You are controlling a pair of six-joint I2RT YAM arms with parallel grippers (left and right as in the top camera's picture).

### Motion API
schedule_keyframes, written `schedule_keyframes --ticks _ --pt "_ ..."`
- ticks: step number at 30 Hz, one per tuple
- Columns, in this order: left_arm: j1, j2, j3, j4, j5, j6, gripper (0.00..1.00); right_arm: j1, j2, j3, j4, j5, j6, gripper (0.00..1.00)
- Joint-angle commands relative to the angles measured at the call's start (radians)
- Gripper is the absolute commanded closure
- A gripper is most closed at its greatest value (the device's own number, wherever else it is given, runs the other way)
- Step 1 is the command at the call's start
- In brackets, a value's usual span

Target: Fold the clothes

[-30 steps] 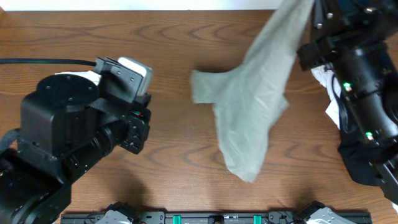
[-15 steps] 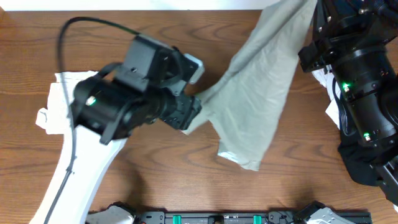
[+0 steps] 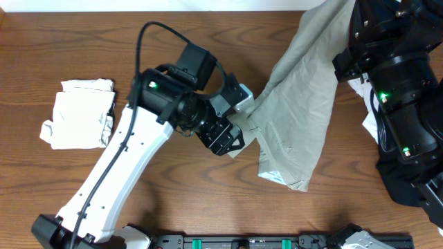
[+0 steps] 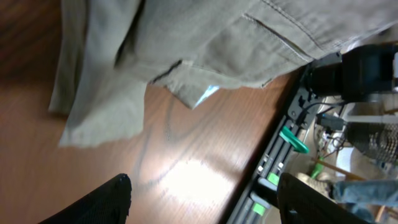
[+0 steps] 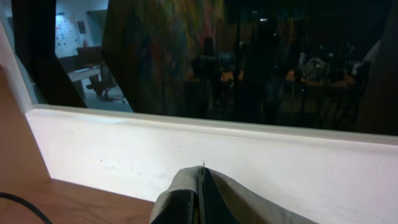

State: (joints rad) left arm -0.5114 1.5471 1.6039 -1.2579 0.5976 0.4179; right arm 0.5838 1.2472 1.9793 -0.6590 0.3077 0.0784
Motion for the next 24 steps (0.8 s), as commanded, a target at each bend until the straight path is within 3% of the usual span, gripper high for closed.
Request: schedule_keyframes --ticks 1,12,24 --pt "0.003 -0.001 -0.066 0.061 0.047 0.092 0.25 -0.014 -0.014 0.010 0.010 0.010 -0.012 0.99" --pt "0.003 0.002 -0.246 0.372 0.048 0.158 0.24 -0.014 -0.014 0.010 0.000 0.010 0.015 0.99" --pt "-0.050 0.023 -0.264 0.480 0.050 0.156 0.24 -0.014 -0.014 0.010 -0.004 0.007 0.022 0.99"
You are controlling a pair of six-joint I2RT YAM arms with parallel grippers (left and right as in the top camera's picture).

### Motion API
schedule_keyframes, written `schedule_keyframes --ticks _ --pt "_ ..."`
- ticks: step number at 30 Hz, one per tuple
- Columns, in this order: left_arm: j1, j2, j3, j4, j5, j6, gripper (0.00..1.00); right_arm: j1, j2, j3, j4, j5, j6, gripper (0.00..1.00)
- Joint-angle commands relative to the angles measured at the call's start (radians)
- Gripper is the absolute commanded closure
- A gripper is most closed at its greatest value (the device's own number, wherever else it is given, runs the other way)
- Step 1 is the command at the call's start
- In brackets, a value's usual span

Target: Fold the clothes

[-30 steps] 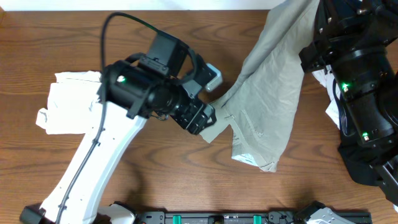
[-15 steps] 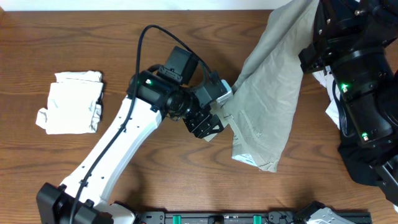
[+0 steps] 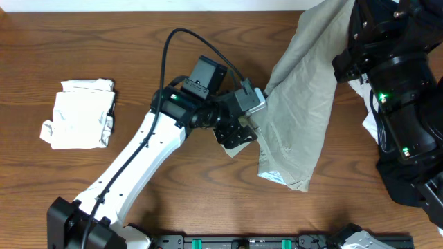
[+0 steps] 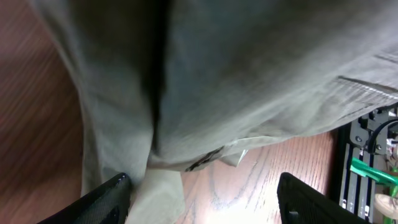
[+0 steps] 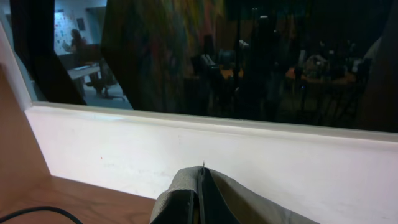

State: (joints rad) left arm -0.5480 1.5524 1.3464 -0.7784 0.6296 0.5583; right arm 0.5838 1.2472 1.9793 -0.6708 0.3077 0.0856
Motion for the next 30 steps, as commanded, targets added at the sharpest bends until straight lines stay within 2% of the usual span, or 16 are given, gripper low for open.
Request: schedule_keyframes --ticks 1,8,17,30 --pt "-0.017 0.017 -0.006 -0.004 0.017 0.013 0.24 -0.014 -0.014 0.010 0.007 0.007 0.014 0.99" --pt "-0.021 0.017 -0.006 -0.009 0.018 0.009 0.25 -0.014 -0.014 0.010 0.002 0.007 0.014 0.99" --pt "-0.021 0.017 -0.006 -0.080 0.018 -0.059 0.25 -0.014 -0.014 0.010 0.000 0.006 0.014 0.99" --pt "-0.028 0.031 -0.006 -0.015 0.070 -0.063 0.25 -0.014 -0.014 0.010 -0.003 0.006 0.014 0.99"
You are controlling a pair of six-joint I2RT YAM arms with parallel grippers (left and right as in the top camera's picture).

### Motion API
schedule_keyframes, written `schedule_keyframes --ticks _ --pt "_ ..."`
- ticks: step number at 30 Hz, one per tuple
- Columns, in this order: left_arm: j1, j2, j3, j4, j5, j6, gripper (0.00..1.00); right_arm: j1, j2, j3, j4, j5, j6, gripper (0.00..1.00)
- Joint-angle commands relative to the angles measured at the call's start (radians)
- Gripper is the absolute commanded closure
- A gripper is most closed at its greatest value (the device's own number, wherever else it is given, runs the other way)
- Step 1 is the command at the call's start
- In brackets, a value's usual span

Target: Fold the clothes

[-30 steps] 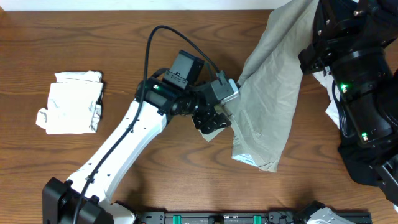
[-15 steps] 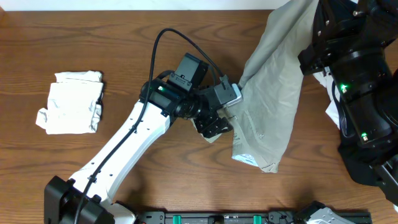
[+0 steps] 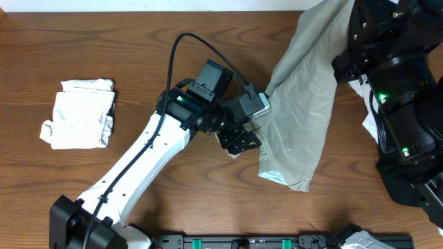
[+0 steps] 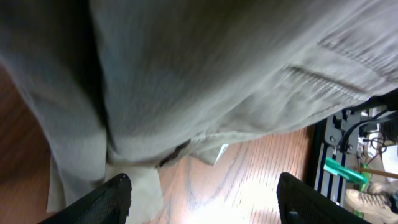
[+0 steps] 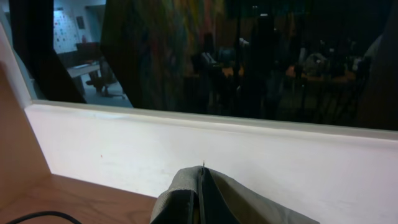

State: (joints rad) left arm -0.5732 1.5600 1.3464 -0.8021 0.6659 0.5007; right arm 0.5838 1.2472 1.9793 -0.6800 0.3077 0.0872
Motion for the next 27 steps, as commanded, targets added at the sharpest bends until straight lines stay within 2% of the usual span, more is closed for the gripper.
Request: schedule_keyframes --ticks 1,3,6,8,18,27 --pt "-0.003 0.029 -0.006 0.011 0.034 -0.005 0.25 -0.014 -0.014 0.010 0.006 0.006 0.013 1.00" --pt "-0.003 0.050 -0.006 0.021 0.034 -0.005 0.24 -0.014 -0.014 0.010 0.006 0.005 0.013 0.99" --pt "-0.003 0.093 -0.006 0.069 0.034 -0.005 0.15 -0.014 -0.014 0.010 0.006 -0.002 0.013 0.99" --pt "-0.003 0.123 -0.006 0.116 0.034 -0.005 0.13 -0.014 -0.014 0.010 0.003 -0.002 0.013 0.99" --pt "-0.003 0.142 -0.006 0.258 0.034 -0.005 0.10 -0.014 -0.014 0.010 -0.008 -0.002 0.013 0.99" --pt "-0.052 0.146 -0.006 0.262 0.102 -0.005 0.11 -0.014 -0.014 0.010 -0.008 -0.021 0.013 0.99"
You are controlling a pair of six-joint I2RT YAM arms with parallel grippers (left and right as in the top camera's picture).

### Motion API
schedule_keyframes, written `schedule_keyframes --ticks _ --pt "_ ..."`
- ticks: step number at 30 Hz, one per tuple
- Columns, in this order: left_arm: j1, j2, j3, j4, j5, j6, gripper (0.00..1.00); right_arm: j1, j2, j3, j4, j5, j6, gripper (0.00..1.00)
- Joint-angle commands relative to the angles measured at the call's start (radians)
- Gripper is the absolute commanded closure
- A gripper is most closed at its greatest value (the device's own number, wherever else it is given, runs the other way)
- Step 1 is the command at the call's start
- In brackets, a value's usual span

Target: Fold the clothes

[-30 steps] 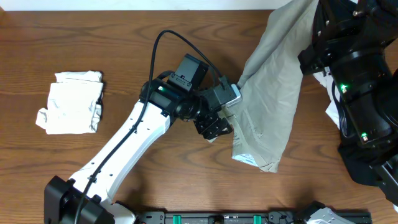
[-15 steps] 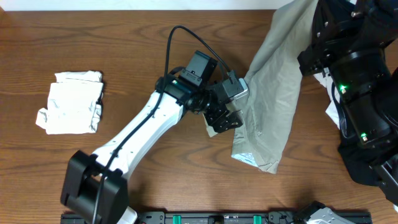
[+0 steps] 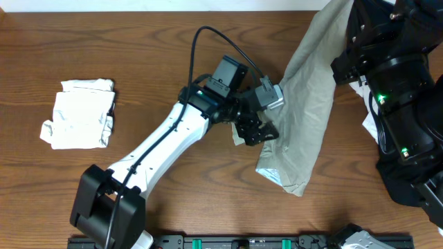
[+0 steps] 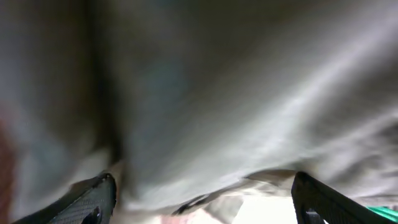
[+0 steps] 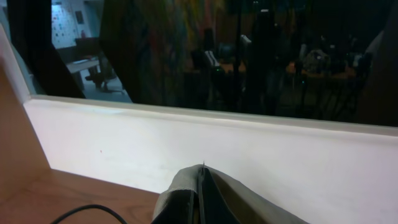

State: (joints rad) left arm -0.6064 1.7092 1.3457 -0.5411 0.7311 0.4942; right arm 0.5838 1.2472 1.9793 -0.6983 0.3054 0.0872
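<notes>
A grey-green garment (image 3: 308, 97) hangs from the top right down to the table, and its lower end (image 3: 287, 176) rests on the wood. My right gripper (image 5: 200, 200) is shut on the garment's top edge, high by the white wall. My left gripper (image 3: 261, 130) presses against the left side of the hanging cloth at mid height. In the left wrist view the blurred cloth (image 4: 205, 81) fills the frame. The fingertips (image 4: 93, 198) stand wide apart with cloth lying across the gap, so the gripper is open.
A folded white cloth (image 3: 79, 114) lies at the table's left. The left arm (image 3: 159, 159) crosses the middle with a black cable (image 3: 201, 41) looping above it. The bulky right arm (image 3: 401, 90) fills the right side. A black rail (image 3: 277, 242) runs along the front edge.
My left gripper has moved right, deeper against the hanging garment, whose left side now sits farther right and hangs narrower. The right gripper still holds the top edge in place.
The right gripper held the garment up by its top edge throughout. My left gripper, open, was first at the garment's lower left edge near the table. At each later moment it was farther right and closer to the cloth, which now fills its view.
</notes>
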Motion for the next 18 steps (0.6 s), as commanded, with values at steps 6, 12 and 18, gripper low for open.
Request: schedule_keyframes --ticks 6,12,18 --pt "-0.037 -0.003 -0.005 -0.003 0.037 0.002 0.52 -0.014 -0.014 0.010 0.014 -0.025 0.013 0.99" --pt "-0.037 -0.003 -0.005 -0.054 0.037 0.002 0.94 -0.014 -0.014 0.010 0.013 -0.025 0.013 0.99" --pt "-0.036 -0.019 -0.005 -0.098 0.035 0.002 0.94 -0.014 -0.018 0.010 0.007 -0.024 0.013 0.99"
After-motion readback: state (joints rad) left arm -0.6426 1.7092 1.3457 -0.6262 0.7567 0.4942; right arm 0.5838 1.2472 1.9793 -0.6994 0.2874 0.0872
